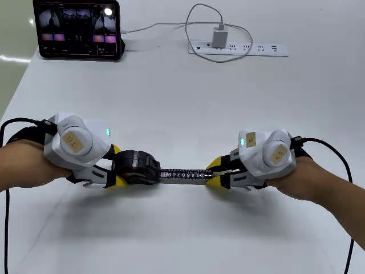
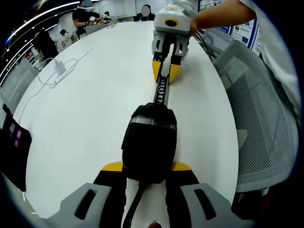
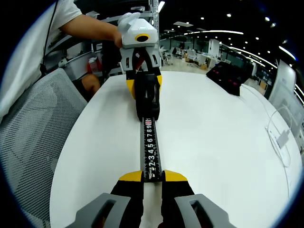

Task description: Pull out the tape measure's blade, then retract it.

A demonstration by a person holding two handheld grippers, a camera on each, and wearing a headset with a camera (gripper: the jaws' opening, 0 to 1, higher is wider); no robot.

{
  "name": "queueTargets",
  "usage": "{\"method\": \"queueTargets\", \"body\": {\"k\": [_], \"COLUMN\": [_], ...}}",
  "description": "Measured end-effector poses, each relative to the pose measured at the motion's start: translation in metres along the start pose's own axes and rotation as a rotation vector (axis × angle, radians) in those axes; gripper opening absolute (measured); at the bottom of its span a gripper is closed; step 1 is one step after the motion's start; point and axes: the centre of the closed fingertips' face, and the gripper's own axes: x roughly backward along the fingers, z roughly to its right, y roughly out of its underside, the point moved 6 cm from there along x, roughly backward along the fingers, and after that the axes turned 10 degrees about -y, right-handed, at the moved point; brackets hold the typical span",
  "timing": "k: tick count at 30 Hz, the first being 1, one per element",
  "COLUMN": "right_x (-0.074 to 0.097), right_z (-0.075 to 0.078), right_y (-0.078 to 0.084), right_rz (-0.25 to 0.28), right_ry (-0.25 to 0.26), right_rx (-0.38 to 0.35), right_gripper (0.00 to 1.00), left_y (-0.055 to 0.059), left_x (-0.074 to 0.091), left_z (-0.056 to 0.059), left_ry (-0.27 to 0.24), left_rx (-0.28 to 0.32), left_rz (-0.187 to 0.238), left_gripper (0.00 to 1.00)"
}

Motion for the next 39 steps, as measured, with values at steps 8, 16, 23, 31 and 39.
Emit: {"method": "queueTargets", "body": {"k": [8,16,23,31,39], "right_x": [0.001,0.010,0.020,0.029,0.039], "right_z": [-0.001,-0.002,-0.002,-0.004,-0.006], "right_y": [0.001,0.010,0.019,0.028,0.037], "right_rz": [0.010,-0.013,-0.030,-0.046,-0.063], "right_ry": [0.006,0.006,0.009,0.016,0.023], "right_rx": [-0.015,-0.013,-0.016,-0.019,-0.024], "right_gripper": [0.09,0.09,0.09,0.09,0.09], "left_y": [0.000,0.000,0.000,-0.001,-0.001], "left_x": [0.000,0.000,0.000,0.000,0.000], "left_z": [0.000,0.000,0.000,0.000,0.000], "left_ry": [-0.001,-0.004,-0.004,-0.006,-0.007], "left_rx": [-0.001,-0.002,-0.001,-0.006,-0.005], "left_rz": [0.002,0.004,0.001,-0.003,-0.004], "left_gripper": [0.26,0.26,0.26,0.26,0.26]}}
